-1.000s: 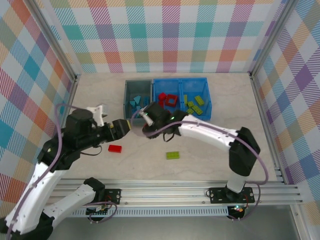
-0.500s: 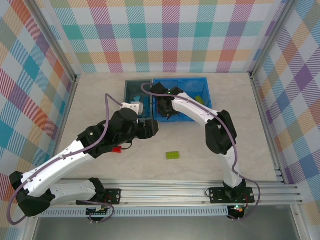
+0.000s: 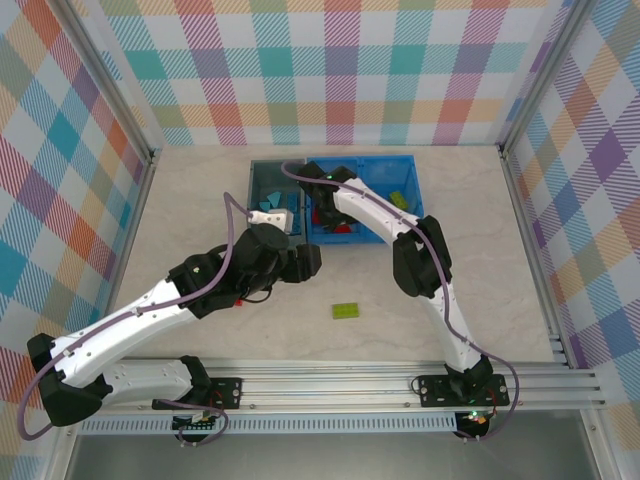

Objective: Sort the legos into containers by color

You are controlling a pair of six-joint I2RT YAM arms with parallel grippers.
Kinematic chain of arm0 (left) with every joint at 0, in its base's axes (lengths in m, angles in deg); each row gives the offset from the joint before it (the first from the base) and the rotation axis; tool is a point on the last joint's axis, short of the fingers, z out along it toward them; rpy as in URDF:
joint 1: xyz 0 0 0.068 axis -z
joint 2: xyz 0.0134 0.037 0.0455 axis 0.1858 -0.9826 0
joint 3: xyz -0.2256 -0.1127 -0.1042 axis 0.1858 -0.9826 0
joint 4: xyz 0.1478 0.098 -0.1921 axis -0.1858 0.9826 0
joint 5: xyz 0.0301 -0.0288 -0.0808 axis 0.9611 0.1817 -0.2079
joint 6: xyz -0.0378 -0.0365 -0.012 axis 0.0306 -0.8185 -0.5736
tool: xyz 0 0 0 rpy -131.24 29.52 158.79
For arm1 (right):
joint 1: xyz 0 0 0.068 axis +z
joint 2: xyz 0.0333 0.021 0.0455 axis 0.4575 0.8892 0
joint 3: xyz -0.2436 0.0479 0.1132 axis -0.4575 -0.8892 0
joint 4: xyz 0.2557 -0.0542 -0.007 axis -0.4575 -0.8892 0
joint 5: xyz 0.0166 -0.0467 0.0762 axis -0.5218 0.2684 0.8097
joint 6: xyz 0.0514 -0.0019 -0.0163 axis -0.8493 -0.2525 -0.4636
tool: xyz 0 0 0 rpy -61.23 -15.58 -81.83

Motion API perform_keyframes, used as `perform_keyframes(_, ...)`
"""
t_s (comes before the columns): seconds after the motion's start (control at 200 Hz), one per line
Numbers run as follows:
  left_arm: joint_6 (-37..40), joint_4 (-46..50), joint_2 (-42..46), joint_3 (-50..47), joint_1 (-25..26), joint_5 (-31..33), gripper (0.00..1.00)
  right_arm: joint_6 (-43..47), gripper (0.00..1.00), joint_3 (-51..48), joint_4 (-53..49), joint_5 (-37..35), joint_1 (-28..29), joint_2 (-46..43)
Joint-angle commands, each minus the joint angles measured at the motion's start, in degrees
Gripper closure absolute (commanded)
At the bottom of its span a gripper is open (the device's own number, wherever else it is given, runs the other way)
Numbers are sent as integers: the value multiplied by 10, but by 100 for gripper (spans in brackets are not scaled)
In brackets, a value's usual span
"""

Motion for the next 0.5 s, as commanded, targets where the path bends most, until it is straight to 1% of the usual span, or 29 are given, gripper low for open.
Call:
perform_keyframes(0.0,-3,-2,0,-4,9,22,30,7,50,-11,18,-10,12,-46)
perform_keyframes(0.155,-8,15,8,-18,10,28,30,24,46,-22,39,5,27,-115)
perform_keyframes(0.265,-14,27,22,-30,10,33,30,37,43,-55,65,21,33,-177)
perform_keyframes(0.39,-22,44,33,-45,10,32,30,53,38,-118,91,39,34,-254)
perform_keyframes(0.495,-30,57,42,-57,10,20,30,71,34,-198,120,79,34,-331)
